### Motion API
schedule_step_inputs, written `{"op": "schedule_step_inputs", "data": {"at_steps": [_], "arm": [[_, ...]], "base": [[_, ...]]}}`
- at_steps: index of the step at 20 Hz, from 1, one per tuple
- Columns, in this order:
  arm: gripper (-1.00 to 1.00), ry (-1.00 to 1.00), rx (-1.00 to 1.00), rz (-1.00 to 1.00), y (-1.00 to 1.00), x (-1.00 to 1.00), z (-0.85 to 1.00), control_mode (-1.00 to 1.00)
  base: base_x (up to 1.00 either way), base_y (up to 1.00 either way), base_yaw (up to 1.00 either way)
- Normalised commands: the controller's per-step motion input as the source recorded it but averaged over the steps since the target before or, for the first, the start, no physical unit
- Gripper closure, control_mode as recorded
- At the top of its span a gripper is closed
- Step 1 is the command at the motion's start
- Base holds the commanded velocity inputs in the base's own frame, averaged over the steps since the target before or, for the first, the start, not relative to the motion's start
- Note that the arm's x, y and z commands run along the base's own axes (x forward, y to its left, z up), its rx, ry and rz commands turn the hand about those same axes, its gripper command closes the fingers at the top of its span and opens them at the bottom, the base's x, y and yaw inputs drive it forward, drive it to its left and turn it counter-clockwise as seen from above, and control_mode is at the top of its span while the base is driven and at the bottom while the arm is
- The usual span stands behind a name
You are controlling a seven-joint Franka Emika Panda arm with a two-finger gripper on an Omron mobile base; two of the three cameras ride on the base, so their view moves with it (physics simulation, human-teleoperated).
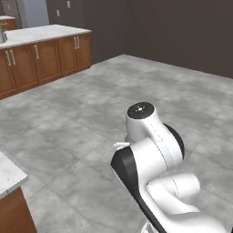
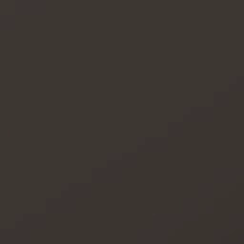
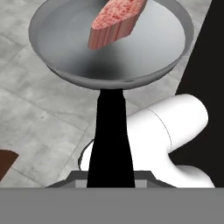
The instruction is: Pick up the pan with the steak in it and place it on the dining table. Then place the steak on the plate.
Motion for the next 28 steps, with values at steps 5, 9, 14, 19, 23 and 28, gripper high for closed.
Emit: {"op": "schedule_step_inputs", "data": {"at_steps": [5,9,14,19,23,28], "arm": [[1.00,0.00,0.00,0.00,0.00,0.00,0.00,1.00],[1.00,0.00,0.00,0.00,0.00,0.00,0.00,1.00],[1.00,0.00,0.00,0.00,0.00,0.00,0.00,1.00],[1.00,0.00,0.00,0.00,0.00,0.00,0.00,1.00],[1.00,0.00,0.00,0.00,0.00,0.00,0.00,1.00],[1.00,0.00,0.00,0.00,0.00,0.00,0.00,1.00]], "base": [[0.00,0.00,0.48],[0.00,-0.03,0.46],[0.01,-0.11,0.43],[0.01,-0.05,0.40],[-0.01,-0.06,0.09],[0.00,-0.41,0.00]]}}
